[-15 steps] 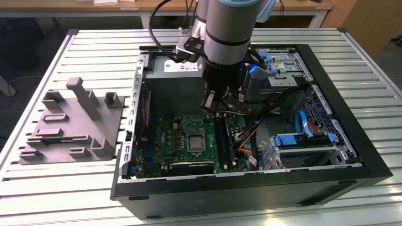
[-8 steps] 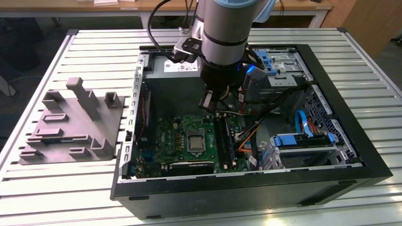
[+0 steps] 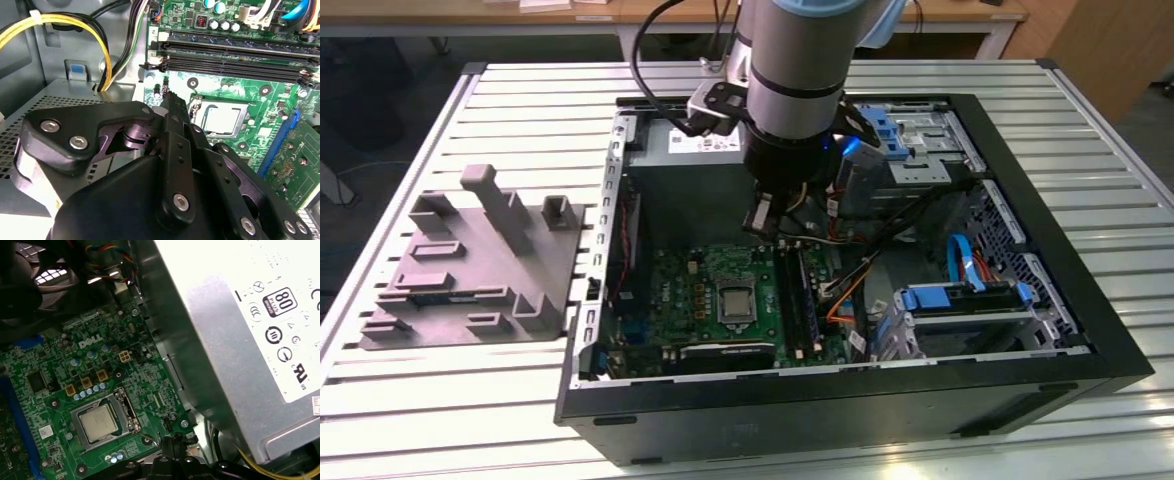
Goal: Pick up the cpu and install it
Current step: 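Install the first cpu locking lever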
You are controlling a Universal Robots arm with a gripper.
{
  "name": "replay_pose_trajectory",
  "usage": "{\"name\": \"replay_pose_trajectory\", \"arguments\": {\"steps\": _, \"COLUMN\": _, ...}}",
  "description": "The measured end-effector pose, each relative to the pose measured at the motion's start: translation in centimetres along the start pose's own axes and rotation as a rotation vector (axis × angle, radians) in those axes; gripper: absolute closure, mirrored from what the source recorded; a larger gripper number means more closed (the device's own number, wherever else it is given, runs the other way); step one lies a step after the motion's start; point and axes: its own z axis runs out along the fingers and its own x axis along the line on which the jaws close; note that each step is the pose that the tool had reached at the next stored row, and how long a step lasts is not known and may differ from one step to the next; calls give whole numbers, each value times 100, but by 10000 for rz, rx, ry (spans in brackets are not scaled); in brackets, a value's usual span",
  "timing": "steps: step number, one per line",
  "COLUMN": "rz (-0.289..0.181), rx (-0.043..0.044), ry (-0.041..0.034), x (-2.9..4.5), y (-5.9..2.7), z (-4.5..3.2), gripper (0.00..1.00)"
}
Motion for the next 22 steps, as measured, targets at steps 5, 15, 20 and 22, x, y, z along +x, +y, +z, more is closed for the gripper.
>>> {"name": "replay_pose_trajectory", "arguments": {"steps": 5, "rz": -68, "rx": 111, "ry": 249, "x": 24, "y": 7, "z": 0, "gripper": 89}}
{"name": "replay_pose_trajectory", "arguments": {"steps": 15, "rz": -769, "rx": 166, "ry": 394, "x": 52, "y": 12, "z": 1, "gripper": 89}}
{"name": "replay_pose_trajectory", "arguments": {"steps": 20, "rz": -783, "rx": 167, "ry": 394, "x": 52, "y": 11, "z": 1, "gripper": 89}}
{"name": "replay_pose_trajectory", "arguments": {"steps": 22, "rz": -784, "rx": 167, "ry": 394, "x": 52, "y": 11, "z": 1, "gripper": 89}}
